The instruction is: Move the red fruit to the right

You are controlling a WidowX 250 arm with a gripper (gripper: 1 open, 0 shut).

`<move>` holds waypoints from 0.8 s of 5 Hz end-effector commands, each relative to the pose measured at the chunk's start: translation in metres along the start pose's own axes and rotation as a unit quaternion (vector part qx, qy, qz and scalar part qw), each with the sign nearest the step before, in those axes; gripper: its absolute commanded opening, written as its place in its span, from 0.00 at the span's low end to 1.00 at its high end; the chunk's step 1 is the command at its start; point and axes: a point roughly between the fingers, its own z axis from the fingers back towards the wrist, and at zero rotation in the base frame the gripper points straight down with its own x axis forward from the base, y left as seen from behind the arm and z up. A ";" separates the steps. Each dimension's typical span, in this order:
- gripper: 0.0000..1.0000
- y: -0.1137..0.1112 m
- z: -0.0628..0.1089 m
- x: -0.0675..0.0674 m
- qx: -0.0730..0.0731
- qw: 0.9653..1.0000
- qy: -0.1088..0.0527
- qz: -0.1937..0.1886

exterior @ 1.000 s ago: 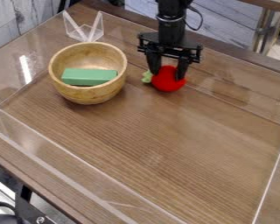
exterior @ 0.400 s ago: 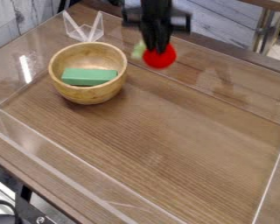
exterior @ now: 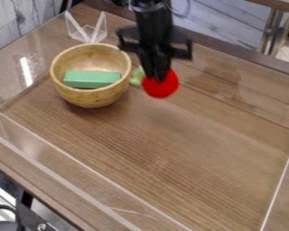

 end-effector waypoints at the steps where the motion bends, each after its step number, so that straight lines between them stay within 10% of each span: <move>1: 0.00 -0.026 0.002 -0.019 -0.010 0.999 -0.017 -0.033; 3: 0.00 -0.056 -0.012 -0.064 -0.004 0.999 -0.003 0.031; 4: 0.00 -0.055 -0.021 -0.074 -0.011 1.000 0.013 0.003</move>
